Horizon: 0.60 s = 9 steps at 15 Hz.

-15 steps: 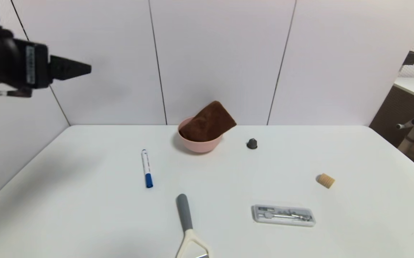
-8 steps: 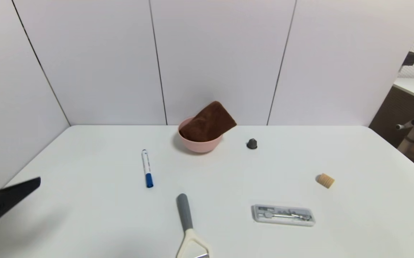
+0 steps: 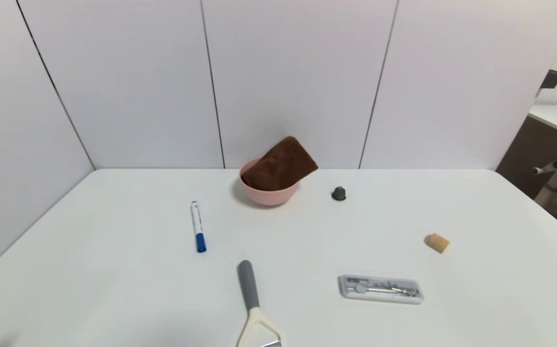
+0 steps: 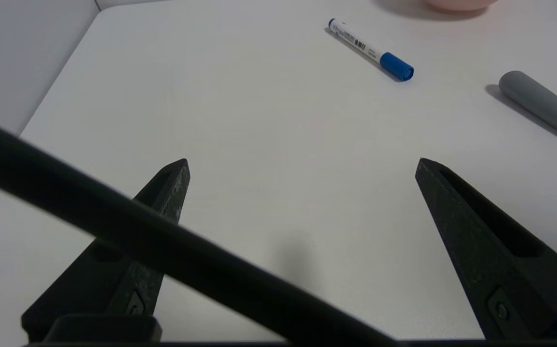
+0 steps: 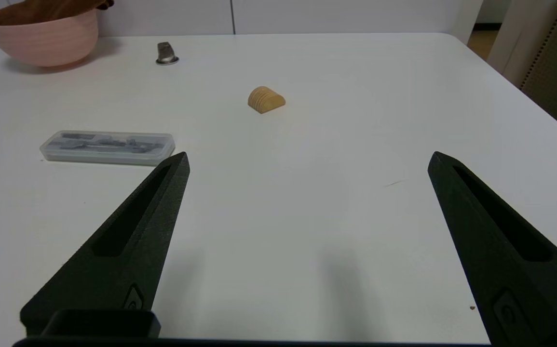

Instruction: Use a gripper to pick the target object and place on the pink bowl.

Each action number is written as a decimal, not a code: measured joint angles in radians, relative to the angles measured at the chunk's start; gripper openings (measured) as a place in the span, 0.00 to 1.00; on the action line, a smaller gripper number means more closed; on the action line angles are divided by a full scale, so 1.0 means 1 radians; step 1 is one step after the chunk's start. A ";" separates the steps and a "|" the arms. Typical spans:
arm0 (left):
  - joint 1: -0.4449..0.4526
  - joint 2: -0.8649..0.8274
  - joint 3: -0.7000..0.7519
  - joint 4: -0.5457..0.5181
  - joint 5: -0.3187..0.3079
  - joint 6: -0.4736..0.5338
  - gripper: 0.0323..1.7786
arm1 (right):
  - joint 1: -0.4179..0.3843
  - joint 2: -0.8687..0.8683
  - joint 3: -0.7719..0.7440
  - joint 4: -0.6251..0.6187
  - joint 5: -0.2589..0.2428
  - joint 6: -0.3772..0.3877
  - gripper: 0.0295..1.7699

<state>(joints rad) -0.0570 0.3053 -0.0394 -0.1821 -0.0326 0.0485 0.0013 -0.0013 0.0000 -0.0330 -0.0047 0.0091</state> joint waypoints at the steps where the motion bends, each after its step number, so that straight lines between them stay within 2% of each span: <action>1: 0.006 -0.018 0.018 -0.004 -0.001 0.001 0.95 | 0.000 0.000 0.000 0.000 0.000 0.000 0.97; 7: 0.073 -0.108 0.039 0.168 0.003 0.015 0.95 | 0.000 0.000 0.000 0.000 0.000 0.000 0.97; 9: 0.068 -0.167 0.039 0.174 0.006 0.009 0.95 | 0.000 0.000 0.000 0.000 0.000 0.000 0.97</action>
<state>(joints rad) 0.0111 0.1381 -0.0004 -0.0081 -0.0264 0.0572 0.0013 -0.0013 0.0000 -0.0330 -0.0043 0.0096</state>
